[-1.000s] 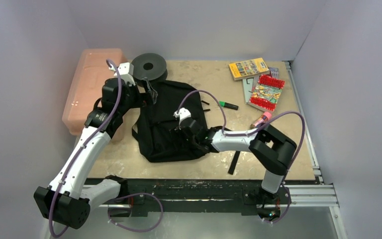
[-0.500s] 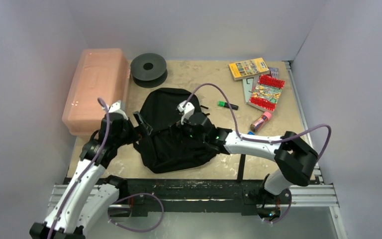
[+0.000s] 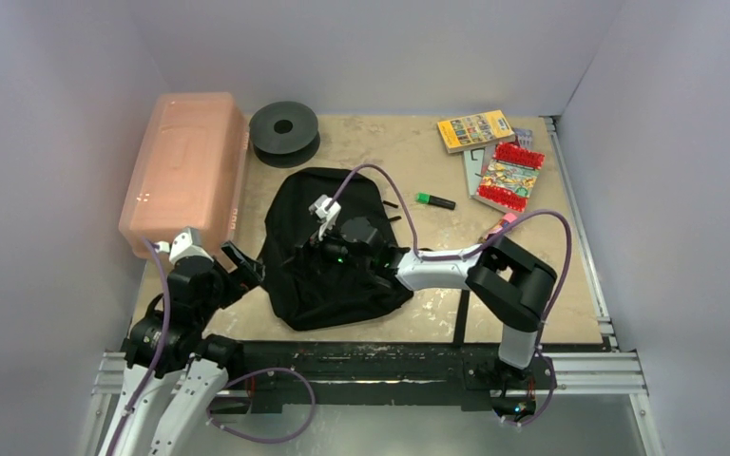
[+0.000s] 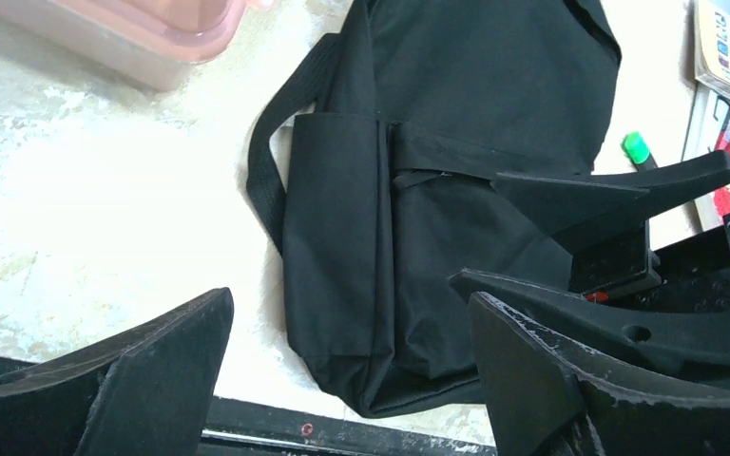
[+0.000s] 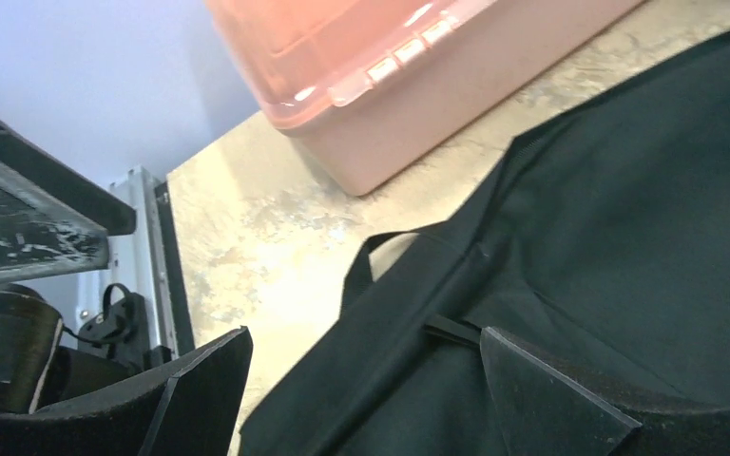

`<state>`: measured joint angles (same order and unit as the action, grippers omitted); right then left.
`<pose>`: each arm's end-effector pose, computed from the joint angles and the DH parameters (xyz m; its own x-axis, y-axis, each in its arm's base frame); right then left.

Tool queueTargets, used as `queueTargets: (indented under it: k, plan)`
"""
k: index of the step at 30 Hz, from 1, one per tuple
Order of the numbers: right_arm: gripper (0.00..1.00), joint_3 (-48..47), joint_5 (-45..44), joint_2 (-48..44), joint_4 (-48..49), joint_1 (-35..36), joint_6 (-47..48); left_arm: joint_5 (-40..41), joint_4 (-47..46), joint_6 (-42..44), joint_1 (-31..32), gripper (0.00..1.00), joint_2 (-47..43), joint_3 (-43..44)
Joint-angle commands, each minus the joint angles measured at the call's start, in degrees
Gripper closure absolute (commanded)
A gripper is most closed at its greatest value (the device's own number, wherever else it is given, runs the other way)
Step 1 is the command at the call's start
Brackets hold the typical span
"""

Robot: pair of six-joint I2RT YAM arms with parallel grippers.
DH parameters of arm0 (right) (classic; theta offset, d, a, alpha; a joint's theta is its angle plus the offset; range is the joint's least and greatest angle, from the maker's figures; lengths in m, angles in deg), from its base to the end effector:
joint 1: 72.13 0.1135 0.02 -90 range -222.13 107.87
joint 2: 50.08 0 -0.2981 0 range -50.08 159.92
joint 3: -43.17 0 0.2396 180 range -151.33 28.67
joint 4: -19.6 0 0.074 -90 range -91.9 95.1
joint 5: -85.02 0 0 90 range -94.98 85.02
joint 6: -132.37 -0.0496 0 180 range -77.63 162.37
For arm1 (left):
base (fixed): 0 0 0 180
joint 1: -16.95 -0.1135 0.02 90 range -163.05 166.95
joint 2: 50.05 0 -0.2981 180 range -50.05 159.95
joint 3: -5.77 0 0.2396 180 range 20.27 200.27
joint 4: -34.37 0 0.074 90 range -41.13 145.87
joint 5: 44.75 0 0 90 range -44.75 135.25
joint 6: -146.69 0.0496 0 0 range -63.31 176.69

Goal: Pack the student bag
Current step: Adjust the student bag at the center of the board, then unzip the student bag at the center of the board.

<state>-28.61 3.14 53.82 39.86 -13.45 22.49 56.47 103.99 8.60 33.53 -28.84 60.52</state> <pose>0.2097 0.3582 0.2502 -0.4125 -0.0303 -0.9105 -0.8266 0.4326 0.3601 0.0420 -0.0024 0.2815 -0.4732 -0.6208 -0.6251 -0.3338 0.7830 -0.5249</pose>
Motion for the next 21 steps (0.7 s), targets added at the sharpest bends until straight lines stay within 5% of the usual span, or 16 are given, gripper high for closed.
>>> queueTargets:
  k: [1,11,12,16,21]
  plan:
    - [0.05,0.2,3.3,2.6,10.1,1.8,0.9,1.6,1.9,-1.6,0.2,0.06,0.4,-0.4]
    - [0.05,-6.4,-1.8,5.9,3.1,2.6,0.9,-2.2,-1.6,-0.9,0.2,0.06,2.4,-2.3]
    - [0.25,-6.7,-0.2,4.7,1.7,2.3,37.8,-2.8,-2.5,-0.4,0.2,0.06,2.8,-2.4]
    - [0.21,-8.2,0.4,1.2,-2.9,0.3,18.7,-4.9,-6.3,2.3,0.2,0.06,4.9,-1.2]
    - [0.21,-11.8,-4.1,-0.2,-16.1,0.5,18.7,-5.0,-10.1,5.2,0.2,0.06,7.6,1.0]
